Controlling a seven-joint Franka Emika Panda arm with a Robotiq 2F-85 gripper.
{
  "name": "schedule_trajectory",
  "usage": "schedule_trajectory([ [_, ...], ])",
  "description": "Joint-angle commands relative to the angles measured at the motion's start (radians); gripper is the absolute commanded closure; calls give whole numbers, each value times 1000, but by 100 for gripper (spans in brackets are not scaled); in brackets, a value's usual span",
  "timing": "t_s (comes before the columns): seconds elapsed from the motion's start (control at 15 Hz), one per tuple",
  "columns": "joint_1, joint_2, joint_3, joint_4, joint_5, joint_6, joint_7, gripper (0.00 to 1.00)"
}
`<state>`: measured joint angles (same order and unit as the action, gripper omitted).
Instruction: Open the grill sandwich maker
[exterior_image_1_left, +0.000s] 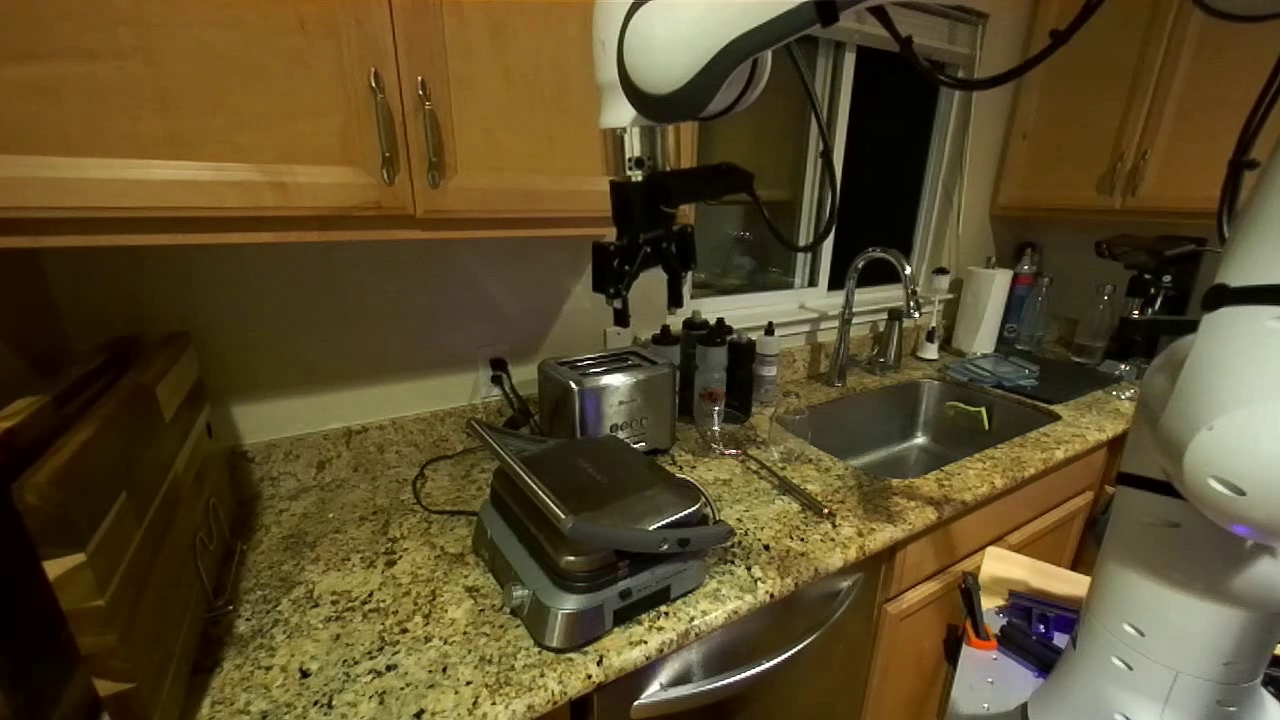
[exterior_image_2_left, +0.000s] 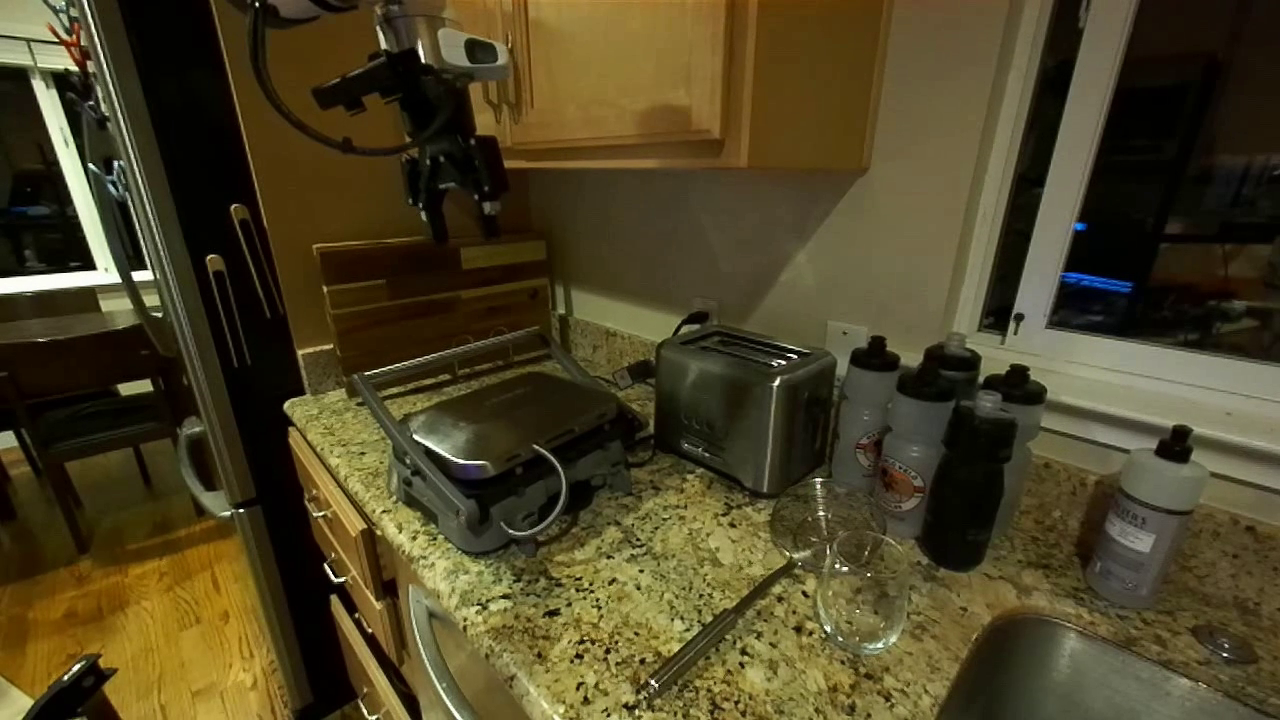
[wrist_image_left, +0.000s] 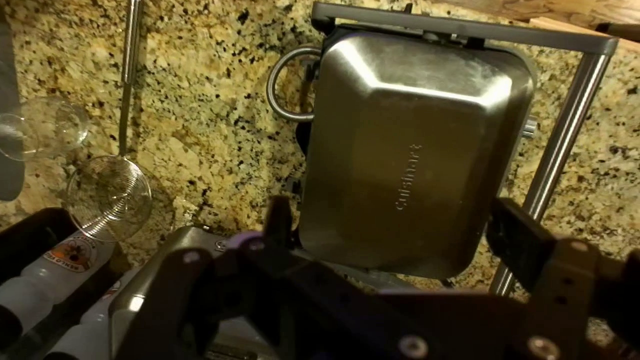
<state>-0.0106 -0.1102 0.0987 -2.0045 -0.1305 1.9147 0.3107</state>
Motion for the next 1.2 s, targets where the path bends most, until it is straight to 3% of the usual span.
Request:
schedule_trajectory([
  [0.0, 16, 9, -13, 11, -1, -3, 4, 0],
  [0.2, 15, 13, -16, 17, -1, -3, 4, 0],
  [0.53, 37, 88, 3, 17, -1, 105, 148, 0],
  [1.13, 140, 291, 9, 85, -22, 264, 333, 0],
])
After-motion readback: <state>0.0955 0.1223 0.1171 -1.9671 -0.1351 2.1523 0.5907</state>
